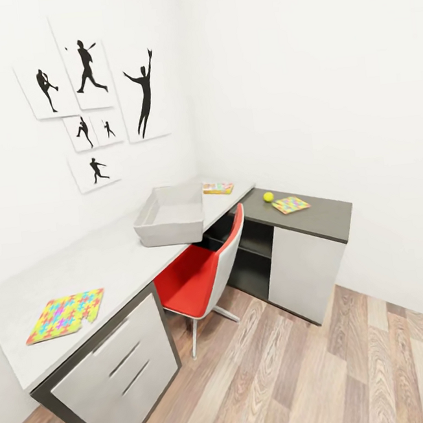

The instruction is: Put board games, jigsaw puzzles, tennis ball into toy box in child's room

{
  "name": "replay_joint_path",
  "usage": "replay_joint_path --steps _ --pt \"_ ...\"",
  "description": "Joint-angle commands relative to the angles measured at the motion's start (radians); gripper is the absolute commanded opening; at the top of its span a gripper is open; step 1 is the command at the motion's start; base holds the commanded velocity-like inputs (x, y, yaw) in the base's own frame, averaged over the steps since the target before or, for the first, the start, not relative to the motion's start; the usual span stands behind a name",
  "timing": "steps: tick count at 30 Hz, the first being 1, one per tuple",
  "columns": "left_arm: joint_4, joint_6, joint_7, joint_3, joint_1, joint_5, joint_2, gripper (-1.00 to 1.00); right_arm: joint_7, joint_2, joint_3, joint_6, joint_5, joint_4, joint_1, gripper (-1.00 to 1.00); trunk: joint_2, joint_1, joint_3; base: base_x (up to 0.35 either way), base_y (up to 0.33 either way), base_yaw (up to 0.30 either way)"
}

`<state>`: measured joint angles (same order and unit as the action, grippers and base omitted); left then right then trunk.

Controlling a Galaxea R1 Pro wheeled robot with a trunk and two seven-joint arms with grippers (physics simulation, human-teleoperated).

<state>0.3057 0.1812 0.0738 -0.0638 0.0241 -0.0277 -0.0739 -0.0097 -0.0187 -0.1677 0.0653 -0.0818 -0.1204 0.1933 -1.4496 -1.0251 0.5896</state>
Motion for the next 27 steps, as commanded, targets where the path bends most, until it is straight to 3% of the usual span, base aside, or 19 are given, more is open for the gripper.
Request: replay_joint_path --steps 1,13,27 --pt "0.0 0.003 0.008 -0.007 0.0 -0.003 -0.001 1.0 -0.001 -0.001 -0.002 0.005 -0.008 -0.002 0.0 1.0 0.0 0.0 0.002 0.0 0.0 -0.145" --pt "0.0 0.003 0.008 -0.007 0.0 -0.003 0.001 1.0 0.002 0.0 -0.001 0.005 -0.009 -0.002 0.0 1.0 0.0 0.0 0.02 0.0 0.012 -0.145" --pt "0.0 0.003 0.008 -0.007 0.0 -0.003 -0.002 1.0 0.004 -0.001 -0.001 0.005 -0.008 -0.002 0.0 1.0 0.0 0.0 0.04 0.0 0.135 -0.145"
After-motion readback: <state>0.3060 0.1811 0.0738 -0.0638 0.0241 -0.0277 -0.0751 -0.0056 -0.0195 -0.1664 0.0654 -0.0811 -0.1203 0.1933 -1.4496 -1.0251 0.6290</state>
